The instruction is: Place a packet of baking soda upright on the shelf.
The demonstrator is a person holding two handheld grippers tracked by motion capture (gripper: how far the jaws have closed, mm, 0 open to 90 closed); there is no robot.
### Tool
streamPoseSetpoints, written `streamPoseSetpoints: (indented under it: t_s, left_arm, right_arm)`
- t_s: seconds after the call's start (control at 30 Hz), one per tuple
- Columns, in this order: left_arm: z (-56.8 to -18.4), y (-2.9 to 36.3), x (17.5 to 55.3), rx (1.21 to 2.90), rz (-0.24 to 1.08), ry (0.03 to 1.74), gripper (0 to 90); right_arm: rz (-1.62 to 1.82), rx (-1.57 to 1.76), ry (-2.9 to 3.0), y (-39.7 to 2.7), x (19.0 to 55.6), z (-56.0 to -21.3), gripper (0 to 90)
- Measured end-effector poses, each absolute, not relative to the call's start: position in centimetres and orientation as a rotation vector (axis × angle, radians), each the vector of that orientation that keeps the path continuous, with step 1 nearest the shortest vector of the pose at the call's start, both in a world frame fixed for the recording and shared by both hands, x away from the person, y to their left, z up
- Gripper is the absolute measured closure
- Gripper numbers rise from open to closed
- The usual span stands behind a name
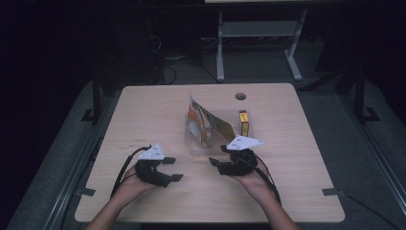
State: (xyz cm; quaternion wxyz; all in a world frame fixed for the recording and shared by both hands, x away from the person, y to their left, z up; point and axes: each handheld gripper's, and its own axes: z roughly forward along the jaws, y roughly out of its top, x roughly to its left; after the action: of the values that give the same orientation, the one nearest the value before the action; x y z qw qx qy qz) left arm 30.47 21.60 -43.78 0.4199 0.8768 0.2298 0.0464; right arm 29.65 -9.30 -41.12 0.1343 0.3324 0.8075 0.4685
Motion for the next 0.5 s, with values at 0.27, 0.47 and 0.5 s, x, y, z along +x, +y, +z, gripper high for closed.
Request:
streamPoseSetpoints:
  t_s: [0.27,0.47,0.5]
  left_arm:
    - [-44.4,21.7,28.9,2.243,0.099,0.585,21.5]
    - [-45.0,21.8,27.5,2.273,0.127,0.595,17.5]
    - [-45.1,21.9,27.2,2.28,0.136,0.607,16.8]
  right_arm:
    - [1.291,0.884,2.436,-12.5,28.6,-41.8,34.7]
    - [1.252,0.795,2.506,-14.3,27.8,-42.6,29.4]
    - [1.226,0.78,2.516,-14.6,27.7,-43.0,29.2]
